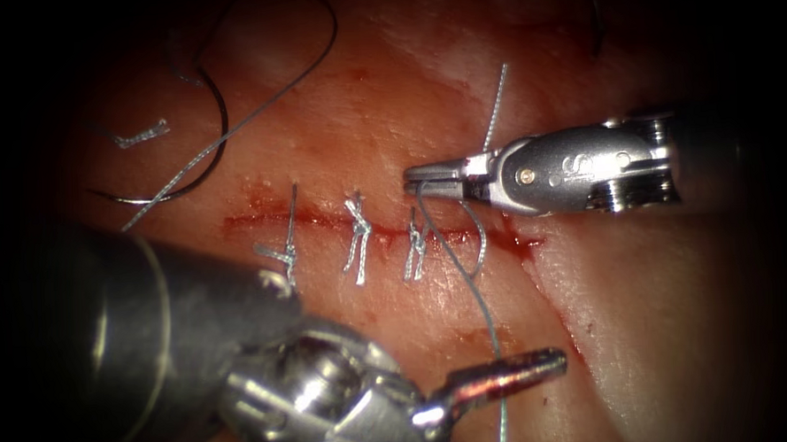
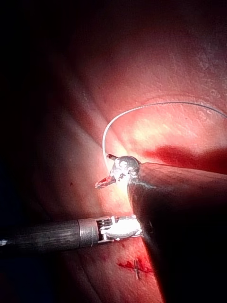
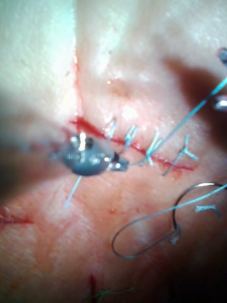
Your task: Wound Closure
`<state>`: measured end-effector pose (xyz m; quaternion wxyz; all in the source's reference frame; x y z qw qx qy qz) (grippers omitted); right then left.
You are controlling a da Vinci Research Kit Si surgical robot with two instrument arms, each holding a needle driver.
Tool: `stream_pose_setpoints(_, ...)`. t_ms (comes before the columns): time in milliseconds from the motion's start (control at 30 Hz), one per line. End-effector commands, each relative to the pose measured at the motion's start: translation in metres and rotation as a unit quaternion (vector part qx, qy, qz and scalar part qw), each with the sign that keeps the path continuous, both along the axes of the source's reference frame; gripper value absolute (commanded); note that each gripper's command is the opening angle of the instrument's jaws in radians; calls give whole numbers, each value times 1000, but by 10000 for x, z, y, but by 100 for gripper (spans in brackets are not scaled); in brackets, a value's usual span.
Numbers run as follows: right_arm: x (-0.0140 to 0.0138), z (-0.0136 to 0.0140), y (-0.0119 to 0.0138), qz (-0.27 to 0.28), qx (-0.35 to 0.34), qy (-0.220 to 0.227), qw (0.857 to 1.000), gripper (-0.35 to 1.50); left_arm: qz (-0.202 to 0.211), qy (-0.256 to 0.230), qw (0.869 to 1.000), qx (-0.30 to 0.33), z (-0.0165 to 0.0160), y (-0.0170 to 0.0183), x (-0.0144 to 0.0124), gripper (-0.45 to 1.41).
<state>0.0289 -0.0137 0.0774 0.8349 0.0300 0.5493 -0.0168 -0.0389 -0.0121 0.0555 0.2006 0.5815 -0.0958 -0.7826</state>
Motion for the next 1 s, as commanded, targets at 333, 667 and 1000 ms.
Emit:
stream_pose_setpoints(333, 5, 2, -4, -2, 2, 2, 1000, -35, 20, -1, 999, -25, 8, -1, 3, -45)
stream_pose_setpoints(667, -30, -22, -20, 12, 4, -2, 1000, -35, -16, 28, 999, -40, 25, 28, 61, -45)
stream_pose_setpoints(1000, -59, -53, -22, 51, 28, -17, 998, 4, -25, 34, 998, -51, 31, 46, 89, -45)
